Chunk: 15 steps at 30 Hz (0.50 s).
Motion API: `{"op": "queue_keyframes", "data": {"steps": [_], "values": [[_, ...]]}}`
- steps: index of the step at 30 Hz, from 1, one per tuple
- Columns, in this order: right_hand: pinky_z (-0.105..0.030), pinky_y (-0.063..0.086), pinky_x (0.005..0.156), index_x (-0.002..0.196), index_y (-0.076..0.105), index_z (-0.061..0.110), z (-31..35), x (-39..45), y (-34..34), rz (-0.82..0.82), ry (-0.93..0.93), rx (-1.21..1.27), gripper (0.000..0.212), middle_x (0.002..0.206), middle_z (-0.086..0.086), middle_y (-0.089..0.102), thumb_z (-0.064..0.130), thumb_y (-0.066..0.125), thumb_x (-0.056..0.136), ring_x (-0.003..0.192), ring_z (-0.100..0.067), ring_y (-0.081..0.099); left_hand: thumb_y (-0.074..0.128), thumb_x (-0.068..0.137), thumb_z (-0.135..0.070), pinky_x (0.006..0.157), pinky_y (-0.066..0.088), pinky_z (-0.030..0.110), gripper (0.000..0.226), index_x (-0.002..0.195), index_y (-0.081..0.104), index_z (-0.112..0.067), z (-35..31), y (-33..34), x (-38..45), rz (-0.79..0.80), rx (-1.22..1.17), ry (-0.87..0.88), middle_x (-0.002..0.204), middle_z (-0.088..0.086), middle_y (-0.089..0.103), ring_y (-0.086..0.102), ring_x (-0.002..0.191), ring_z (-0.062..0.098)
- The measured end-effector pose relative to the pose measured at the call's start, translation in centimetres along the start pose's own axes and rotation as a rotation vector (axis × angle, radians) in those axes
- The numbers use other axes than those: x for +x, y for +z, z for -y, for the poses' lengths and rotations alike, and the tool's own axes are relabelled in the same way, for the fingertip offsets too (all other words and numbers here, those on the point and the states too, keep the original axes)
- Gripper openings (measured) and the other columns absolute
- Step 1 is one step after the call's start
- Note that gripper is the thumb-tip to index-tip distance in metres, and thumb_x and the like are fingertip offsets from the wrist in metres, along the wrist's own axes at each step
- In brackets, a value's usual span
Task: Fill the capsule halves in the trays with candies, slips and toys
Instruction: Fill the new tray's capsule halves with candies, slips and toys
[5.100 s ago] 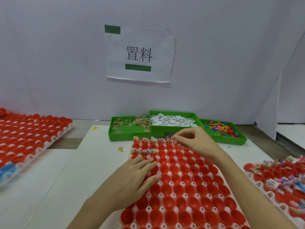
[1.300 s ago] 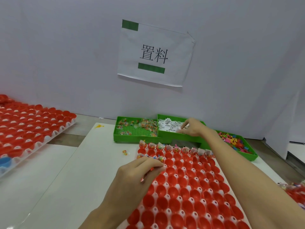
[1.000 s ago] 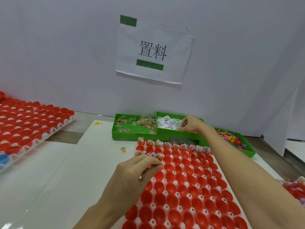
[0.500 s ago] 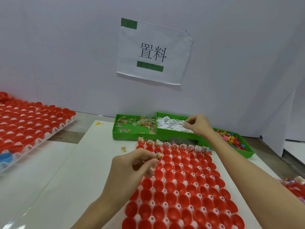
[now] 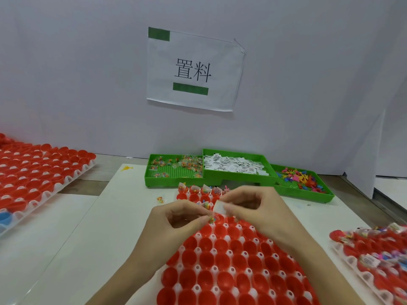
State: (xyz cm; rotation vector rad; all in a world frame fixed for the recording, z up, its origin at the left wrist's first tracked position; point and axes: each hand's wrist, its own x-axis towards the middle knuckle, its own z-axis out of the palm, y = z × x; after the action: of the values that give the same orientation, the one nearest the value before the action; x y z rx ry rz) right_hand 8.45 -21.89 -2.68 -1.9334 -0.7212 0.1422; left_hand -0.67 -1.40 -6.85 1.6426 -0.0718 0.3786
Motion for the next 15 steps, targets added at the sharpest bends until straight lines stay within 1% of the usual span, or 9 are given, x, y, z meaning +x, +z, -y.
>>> {"op": "queue_keyframes", "data": {"steps": [2, 4, 6, 8, 10, 12, 15], "values": [[-0.023, 0.060, 0.075, 0.092, 0.081, 0.022, 0.4, -0.8, 0.8, 0.044, -0.030, 0.038, 0.006, 0.084, -0.001, 0.079, 0.021, 0.081, 0.087, 0.080, -0.017, 0.076, 0.083, 0.081, -0.015, 0.084, 0.057, 0.016, 0.011, 0.090, 0.083, -0.022, 0.0, 0.2, -0.1, -0.005, -0.004, 0.003, 0.102, -0.005, 0.080, 0.076, 0.096, 0.014], [-0.025, 0.060, 0.074, 0.092, 0.081, 0.018, 0.4, -1.2, 1.2, 0.051, -0.048, 0.063, 0.005, 0.082, -0.003, 0.078, 0.018, 0.080, 0.088, 0.078, -0.018, 0.076, 0.083, 0.081, -0.015, 0.085, 0.058, 0.019, 0.012, 0.091, 0.083, -0.020, 0.1, 0.5, -0.2, 0.007, -0.016, 0.015, 0.103, -0.003, 0.079, 0.076, 0.097, 0.015], [-0.028, 0.061, 0.075, 0.093, 0.081, 0.018, 0.1, -1.5, 1.4, 0.050, -0.059, 0.068, 0.005, 0.082, -0.004, 0.078, 0.015, 0.078, 0.090, 0.078, -0.019, 0.077, 0.082, 0.082, -0.013, 0.084, 0.059, 0.023, 0.013, 0.092, 0.083, -0.021, 0.4, 0.7, -0.4, 0.004, -0.008, 0.035, 0.098, 0.002, 0.080, 0.077, 0.094, 0.018], [-0.030, 0.062, 0.075, 0.096, 0.080, 0.018, -0.3, -1.8, 1.5, 0.068, -0.057, 0.080, 0.010, 0.084, -0.004, 0.079, 0.012, 0.073, 0.093, 0.079, -0.020, 0.077, 0.082, 0.082, -0.013, 0.082, 0.061, 0.024, 0.015, 0.093, 0.083, -0.023, 0.6, 0.9, -0.4, -0.019, 0.008, 0.044, 0.094, 0.003, 0.080, 0.077, 0.089, 0.018], [-0.029, 0.062, 0.075, 0.098, 0.080, 0.020, -0.7, -2.0, 1.4, 0.093, -0.053, 0.091, 0.013, 0.087, -0.004, 0.079, 0.012, 0.069, 0.096, 0.082, -0.020, 0.077, 0.084, 0.080, -0.017, 0.080, 0.061, 0.025, 0.019, 0.097, 0.082, -0.026, 0.8, 0.9, -0.3, -0.024, 0.016, 0.036, 0.093, 0.004, 0.080, 0.077, 0.088, 0.018], [-0.028, 0.061, 0.075, 0.099, 0.080, 0.020, -1.1, -1.9, 1.1, 0.081, -0.049, 0.073, 0.015, 0.087, -0.003, 0.079, 0.012, 0.067, 0.097, 0.082, -0.019, 0.076, 0.084, 0.079, -0.021, 0.079, 0.061, 0.024, 0.025, 0.102, 0.080, -0.030, 1.1, 0.9, -0.3, -0.021, 0.026, 0.026, 0.093, 0.004, 0.079, 0.077, 0.087, 0.019], [-0.027, 0.060, 0.071, 0.099, 0.079, 0.015, -1.9, -1.4, 0.4, 0.010, -0.007, 0.079, 0.016, 0.086, -0.004, 0.078, 0.009, 0.064, 0.099, 0.079, -0.018, 0.076, 0.084, 0.077, -0.023, 0.078, 0.061, 0.023, 0.020, 0.095, 0.082, -0.031, 1.2, 0.9, -0.2, -0.043, 0.034, 0.008, 0.091, 0.004, 0.080, 0.077, 0.085, 0.017]]}}
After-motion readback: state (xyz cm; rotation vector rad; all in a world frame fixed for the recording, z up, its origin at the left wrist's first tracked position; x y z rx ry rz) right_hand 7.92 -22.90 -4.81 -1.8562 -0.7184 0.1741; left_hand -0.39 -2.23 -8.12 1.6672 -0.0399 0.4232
